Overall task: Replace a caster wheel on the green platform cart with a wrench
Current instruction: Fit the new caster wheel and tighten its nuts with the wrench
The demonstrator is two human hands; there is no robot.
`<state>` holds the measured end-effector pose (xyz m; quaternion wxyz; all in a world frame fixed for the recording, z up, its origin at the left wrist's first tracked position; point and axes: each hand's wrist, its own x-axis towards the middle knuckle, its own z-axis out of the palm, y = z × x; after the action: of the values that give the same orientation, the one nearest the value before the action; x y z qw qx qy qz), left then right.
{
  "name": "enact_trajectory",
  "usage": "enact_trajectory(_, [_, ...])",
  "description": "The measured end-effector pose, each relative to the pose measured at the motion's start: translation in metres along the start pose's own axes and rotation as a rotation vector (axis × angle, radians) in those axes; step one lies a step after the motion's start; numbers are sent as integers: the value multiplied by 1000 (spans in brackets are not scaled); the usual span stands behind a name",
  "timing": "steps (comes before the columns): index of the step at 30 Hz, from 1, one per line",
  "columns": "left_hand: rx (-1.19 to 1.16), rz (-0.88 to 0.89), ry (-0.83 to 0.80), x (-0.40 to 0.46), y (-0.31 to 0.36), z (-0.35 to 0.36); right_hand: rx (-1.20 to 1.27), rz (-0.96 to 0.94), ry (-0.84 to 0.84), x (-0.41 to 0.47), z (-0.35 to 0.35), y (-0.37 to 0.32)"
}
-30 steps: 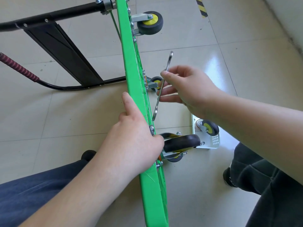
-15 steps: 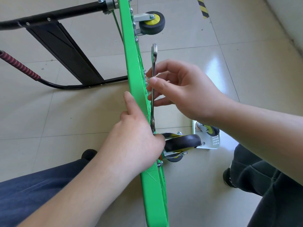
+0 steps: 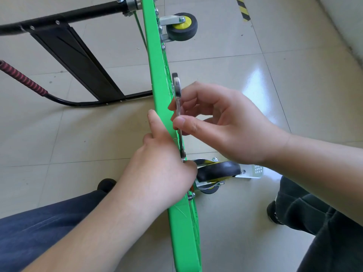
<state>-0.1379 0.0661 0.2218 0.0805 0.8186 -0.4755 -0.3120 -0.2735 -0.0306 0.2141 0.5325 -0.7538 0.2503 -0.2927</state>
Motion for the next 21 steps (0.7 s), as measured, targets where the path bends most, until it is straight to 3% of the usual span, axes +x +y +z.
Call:
enact_trajectory(13, [-57,-24,-91,-26,7,1,-41,-23,-29,1,-1,4])
enact_trajectory(21, [-50,-23,-82,-28,8,6,64,73,46,6,1,9])
